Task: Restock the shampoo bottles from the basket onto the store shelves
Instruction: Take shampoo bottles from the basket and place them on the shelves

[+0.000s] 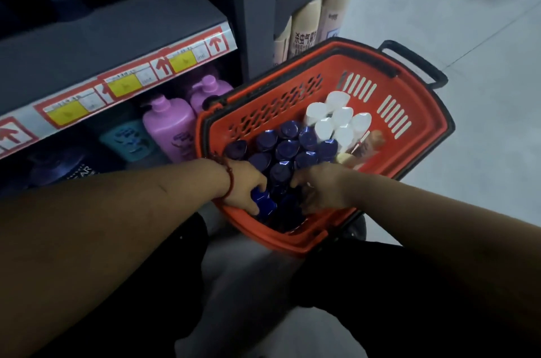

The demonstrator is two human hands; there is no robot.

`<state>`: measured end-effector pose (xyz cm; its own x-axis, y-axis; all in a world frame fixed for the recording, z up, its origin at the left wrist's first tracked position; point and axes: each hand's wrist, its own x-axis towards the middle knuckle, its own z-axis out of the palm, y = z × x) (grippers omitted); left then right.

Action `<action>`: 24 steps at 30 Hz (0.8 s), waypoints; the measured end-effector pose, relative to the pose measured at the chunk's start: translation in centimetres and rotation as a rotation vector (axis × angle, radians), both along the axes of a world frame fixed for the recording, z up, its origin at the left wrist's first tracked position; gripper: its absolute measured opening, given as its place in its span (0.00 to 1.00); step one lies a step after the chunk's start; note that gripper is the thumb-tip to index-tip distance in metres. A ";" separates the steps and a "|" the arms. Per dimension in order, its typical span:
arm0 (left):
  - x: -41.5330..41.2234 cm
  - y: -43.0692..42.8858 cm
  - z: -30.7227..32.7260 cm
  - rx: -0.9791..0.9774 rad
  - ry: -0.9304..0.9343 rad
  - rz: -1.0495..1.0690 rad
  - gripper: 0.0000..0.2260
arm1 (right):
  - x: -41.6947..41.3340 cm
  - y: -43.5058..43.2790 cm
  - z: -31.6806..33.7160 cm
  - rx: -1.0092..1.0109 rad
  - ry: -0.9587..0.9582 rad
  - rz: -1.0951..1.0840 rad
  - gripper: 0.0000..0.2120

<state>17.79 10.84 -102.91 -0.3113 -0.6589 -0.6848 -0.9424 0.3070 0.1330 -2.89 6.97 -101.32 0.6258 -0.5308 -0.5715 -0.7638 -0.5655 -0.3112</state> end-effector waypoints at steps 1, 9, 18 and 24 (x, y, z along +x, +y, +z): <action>-0.3 -0.2 -0.4 0.029 -0.009 -0.025 0.30 | 0.0 0.1 -0.3 0.006 -0.003 0.026 0.28; -1.1 -2.7 -4.6 0.131 -0.053 -0.053 0.29 | 2.5 -1.3 -5.4 0.018 0.055 0.202 0.17; -1.3 -3.6 -7.6 0.104 -0.095 -0.112 0.22 | 4.0 -2.6 -9.3 0.141 0.122 0.160 0.21; -1.8 -3.6 -7.2 0.061 -0.108 -0.105 0.09 | 4.6 -2.7 -9.7 0.119 0.183 0.162 0.16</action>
<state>15.94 7.29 -110.09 -0.2987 -0.5826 -0.7559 -0.9155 0.3987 0.0545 1.69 4.22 -111.04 0.5777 -0.3541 -0.7354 -0.7158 -0.6527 -0.2481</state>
